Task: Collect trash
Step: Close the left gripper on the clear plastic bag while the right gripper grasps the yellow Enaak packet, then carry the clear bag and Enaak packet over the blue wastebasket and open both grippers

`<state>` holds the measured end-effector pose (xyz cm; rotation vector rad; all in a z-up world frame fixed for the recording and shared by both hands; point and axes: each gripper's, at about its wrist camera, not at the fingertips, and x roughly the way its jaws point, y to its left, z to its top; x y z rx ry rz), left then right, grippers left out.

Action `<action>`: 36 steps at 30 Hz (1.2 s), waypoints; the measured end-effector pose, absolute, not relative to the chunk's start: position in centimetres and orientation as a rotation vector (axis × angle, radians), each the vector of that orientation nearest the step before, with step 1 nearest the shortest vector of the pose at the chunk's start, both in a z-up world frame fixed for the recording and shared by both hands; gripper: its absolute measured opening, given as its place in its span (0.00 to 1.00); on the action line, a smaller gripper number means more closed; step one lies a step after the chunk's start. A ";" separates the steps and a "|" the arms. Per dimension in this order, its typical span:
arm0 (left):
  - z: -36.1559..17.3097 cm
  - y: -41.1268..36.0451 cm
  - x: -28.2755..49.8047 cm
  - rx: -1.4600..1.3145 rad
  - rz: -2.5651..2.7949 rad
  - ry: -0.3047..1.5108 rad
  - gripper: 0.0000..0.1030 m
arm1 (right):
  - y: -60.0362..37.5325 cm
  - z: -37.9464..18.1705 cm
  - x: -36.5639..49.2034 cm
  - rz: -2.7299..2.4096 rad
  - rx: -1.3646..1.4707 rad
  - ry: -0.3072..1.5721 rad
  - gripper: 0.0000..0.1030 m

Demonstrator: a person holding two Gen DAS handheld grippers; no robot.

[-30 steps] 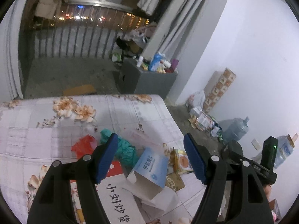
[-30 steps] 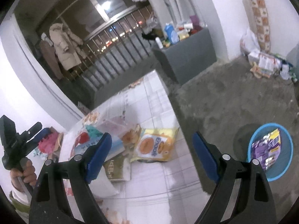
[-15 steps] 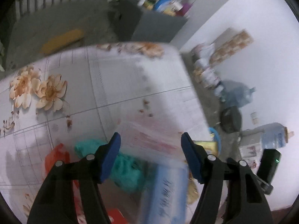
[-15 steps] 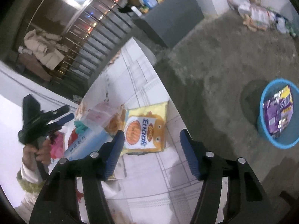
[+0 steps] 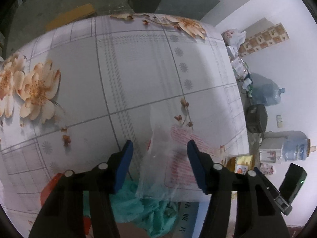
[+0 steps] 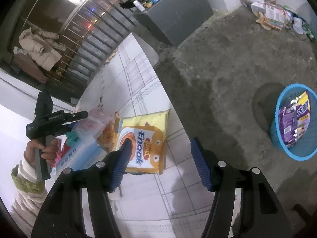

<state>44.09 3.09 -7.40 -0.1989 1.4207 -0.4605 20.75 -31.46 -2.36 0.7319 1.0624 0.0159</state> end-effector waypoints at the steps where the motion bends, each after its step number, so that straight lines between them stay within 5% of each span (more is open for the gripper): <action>1: -7.4 3.2 44.1 -0.208 -0.464 1.423 0.49 | -31.5 -2.5 20.7 0.016 0.734 1.065 0.56; 11: -6.5 3.7 43.7 -0.234 -0.504 1.401 0.19 | -31.2 -2.8 21.2 -0.007 0.723 1.053 0.51; 20: -5.1 3.3 42.9 -0.213 -0.535 1.333 0.12 | -31.1 -3.0 21.5 -0.068 0.645 1.053 0.30; 25: -4.2 2.9 42.4 -0.224 -0.552 1.299 0.09 | -31.7 -3.1 21.4 -0.091 0.654 1.057 0.06; 36: 0.0 2.3 41.0 -0.260 -0.620 1.205 0.03 | -33.0 -2.4 20.3 -0.041 0.771 0.996 0.00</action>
